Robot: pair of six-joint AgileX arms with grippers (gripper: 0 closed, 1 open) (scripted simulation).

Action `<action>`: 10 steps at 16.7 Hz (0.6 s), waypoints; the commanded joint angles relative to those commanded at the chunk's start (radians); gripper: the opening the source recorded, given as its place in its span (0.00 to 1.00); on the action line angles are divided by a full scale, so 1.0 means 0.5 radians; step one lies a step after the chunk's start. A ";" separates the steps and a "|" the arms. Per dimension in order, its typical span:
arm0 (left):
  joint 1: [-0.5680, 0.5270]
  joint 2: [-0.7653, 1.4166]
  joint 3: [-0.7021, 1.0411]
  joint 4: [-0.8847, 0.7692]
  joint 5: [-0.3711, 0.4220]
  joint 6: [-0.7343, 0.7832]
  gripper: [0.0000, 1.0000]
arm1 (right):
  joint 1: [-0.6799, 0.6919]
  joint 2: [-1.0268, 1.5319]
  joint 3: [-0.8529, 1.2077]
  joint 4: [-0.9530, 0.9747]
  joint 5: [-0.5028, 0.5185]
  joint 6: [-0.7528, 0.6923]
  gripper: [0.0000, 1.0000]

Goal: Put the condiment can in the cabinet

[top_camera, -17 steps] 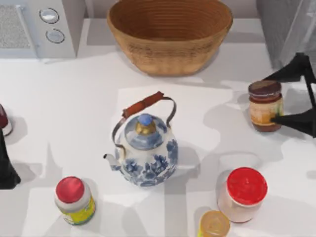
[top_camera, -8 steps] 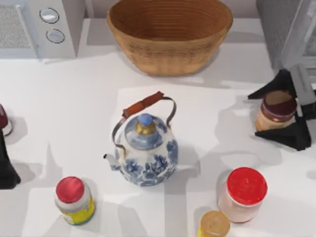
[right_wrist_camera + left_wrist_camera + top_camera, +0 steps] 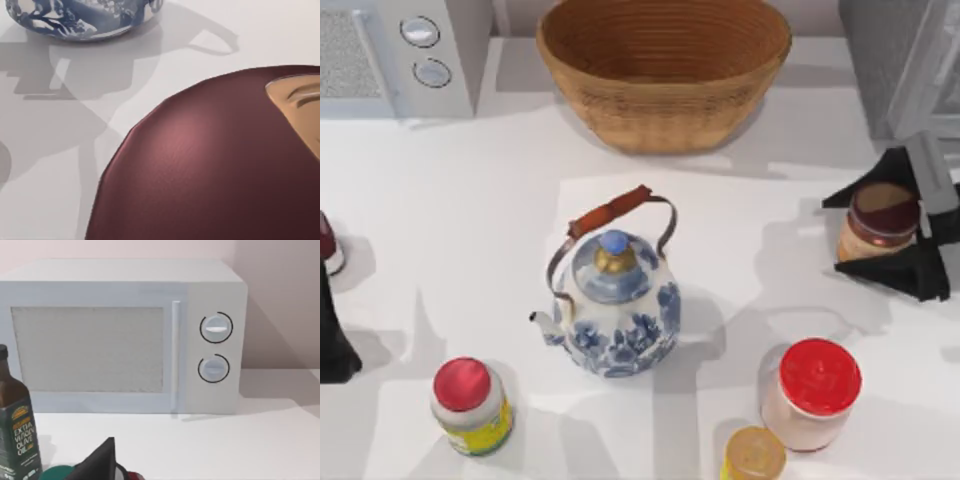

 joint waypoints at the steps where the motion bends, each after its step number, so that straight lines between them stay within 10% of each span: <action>1: 0.000 0.000 0.000 0.000 0.000 0.000 1.00 | 0.000 0.000 0.000 0.000 0.000 0.000 0.62; 10: 0.000 0.000 0.000 0.000 0.000 0.000 1.00 | 0.000 0.000 0.000 0.000 0.000 0.000 0.00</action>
